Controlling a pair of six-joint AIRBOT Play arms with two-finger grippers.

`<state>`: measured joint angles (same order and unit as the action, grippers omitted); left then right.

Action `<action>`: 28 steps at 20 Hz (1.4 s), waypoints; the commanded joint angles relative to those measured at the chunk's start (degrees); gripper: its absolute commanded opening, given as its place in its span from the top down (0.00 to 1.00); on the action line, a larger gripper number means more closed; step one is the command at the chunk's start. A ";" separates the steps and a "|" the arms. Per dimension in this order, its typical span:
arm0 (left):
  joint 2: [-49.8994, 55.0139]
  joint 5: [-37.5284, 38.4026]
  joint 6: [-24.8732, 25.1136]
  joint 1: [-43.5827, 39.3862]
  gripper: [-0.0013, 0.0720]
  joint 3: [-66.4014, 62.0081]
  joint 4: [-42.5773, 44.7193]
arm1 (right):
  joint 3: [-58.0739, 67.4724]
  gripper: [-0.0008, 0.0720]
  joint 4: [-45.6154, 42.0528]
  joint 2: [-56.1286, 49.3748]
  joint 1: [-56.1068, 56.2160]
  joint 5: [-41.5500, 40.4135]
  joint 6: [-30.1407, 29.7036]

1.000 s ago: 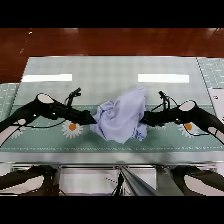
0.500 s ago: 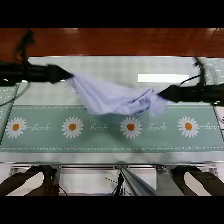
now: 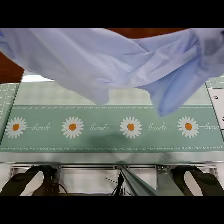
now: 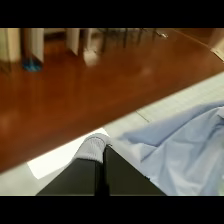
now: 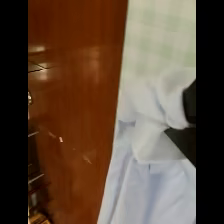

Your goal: Fold the shirts.

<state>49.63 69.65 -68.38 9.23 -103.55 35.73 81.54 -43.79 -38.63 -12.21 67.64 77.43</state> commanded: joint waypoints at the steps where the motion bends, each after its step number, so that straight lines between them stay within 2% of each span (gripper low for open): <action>1: -5.31 0.68 -8.57 0.15 0.96 -6.80 13.14 | 9.55 0.97 -2.25 1.36 -0.20 2.45 4.22; 3: -8.41 4.37 -12.35 0.15 0.96 -7.21 21.57 | 15.13 0.97 -6.58 1.36 -0.20 5.79 5.97; 6: -9.99 16.98 -15.41 0.15 0.96 -7.19 35.34 | 23.32 0.97 -18.80 1.36 -0.20 15.30 7.04; 7: -9.86 21.57 -16.72 0.15 0.96 -7.15 37.59 | 25.38 0.97 -24.04 1.36 -0.20 18.95 7.91; 9: -9.68 28.70 -17.51 0.13 0.96 -6.80 37.00 | 27.58 0.97 -30.12 1.36 -0.20 26.21 8.57; 12: -11.65 33.53 -17.86 0.15 0.96 -6.80 36.15 | 28.63 0.97 -31.15 1.38 -0.20 37.92 8.57; 14: -13.49 35.91 -18.97 0.15 0.97 -6.71 36.13 | 28.50 0.97 -30.95 2.60 -0.20 38.62 9.40; 17: -15.32 35.89 -21.44 0.15 0.97 -6.01 36.35 | 28.46 0.97 -31.58 3.26 -0.17 38.69 11.78; 20: -15.34 35.91 -21.49 0.15 0.97 -0.92 36.30 | 24.50 0.97 -31.67 3.15 -0.20 38.73 12.13; 24: -15.17 34.97 -20.15 0.13 0.97 17.68 36.15 | 4.66 0.97 -26.23 2.49 -0.17 38.60 11.78; 26: -14.45 29.18 -18.62 0.04 0.96 27.67 34.71 | -7.28 0.97 -20.90 -0.09 -0.17 36.83 9.01; 28: -12.20 20.48 -16.50 0.02 0.96 35.21 33.16 | -15.02 0.97 -20.83 -4.48 -0.17 28.74 5.92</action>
<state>35.68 99.46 -87.39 9.28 -79.55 71.09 78.50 -68.23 -39.31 -12.38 103.22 86.89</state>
